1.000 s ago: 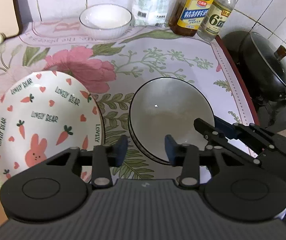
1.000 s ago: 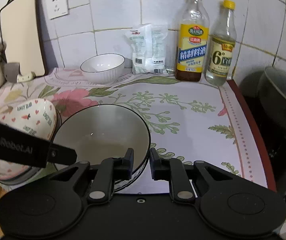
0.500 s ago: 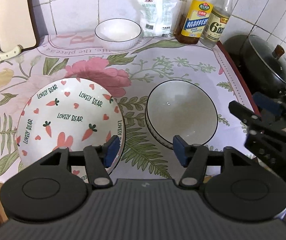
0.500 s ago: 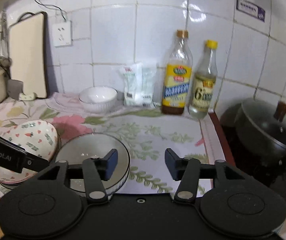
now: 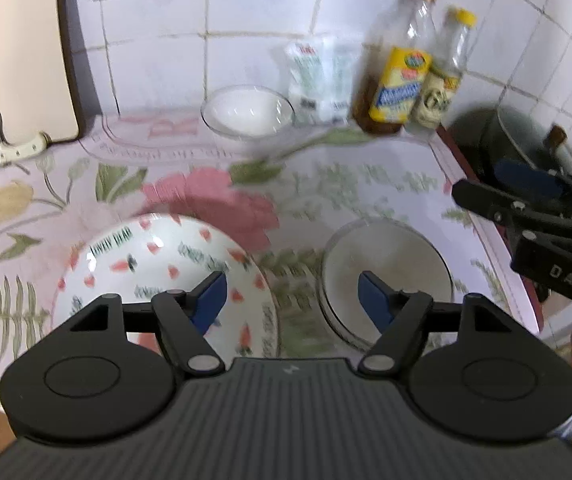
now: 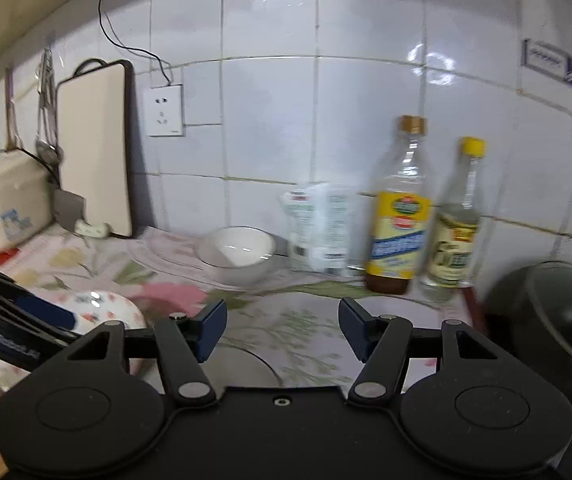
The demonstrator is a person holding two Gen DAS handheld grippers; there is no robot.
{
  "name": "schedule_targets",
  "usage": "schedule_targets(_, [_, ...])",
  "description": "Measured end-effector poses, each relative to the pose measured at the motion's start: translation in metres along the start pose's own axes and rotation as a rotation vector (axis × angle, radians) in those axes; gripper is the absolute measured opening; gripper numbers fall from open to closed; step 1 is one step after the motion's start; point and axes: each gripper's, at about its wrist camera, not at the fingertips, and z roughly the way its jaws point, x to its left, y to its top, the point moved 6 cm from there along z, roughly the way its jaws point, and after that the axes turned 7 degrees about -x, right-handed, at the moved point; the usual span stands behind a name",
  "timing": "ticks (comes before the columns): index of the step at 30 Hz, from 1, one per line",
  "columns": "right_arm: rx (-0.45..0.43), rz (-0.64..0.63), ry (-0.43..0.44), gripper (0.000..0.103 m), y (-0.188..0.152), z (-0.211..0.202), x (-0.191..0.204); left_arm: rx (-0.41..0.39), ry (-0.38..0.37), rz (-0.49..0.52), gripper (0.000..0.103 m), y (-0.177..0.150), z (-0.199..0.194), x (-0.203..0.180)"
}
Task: Organize plates and bowls
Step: 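Open both grippers and move them toward the white bowl by the wall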
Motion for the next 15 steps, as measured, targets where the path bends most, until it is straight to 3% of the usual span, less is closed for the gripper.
schedule_targets(6, [0.102,0.309,0.113,0.067,0.004,0.039,0.002,-0.091,0.018,-0.071,0.079,0.03,0.009,0.039])
schedule_targets(10, [0.128,0.407,0.154,0.067,0.008,0.065,0.01,-0.119,0.039,-0.102,0.081,0.048,0.022,0.062])
schedule_targets(12, [0.151,0.482,0.198,0.067,0.01,0.08,0.013,-0.166,0.074,-0.112,0.088,0.057,0.029,0.073])
schedule_targets(15, [0.184,0.595,0.217,0.067,0.008,0.107,0.013,-0.22,0.101,-0.11,0.089,0.07,0.043,0.084])
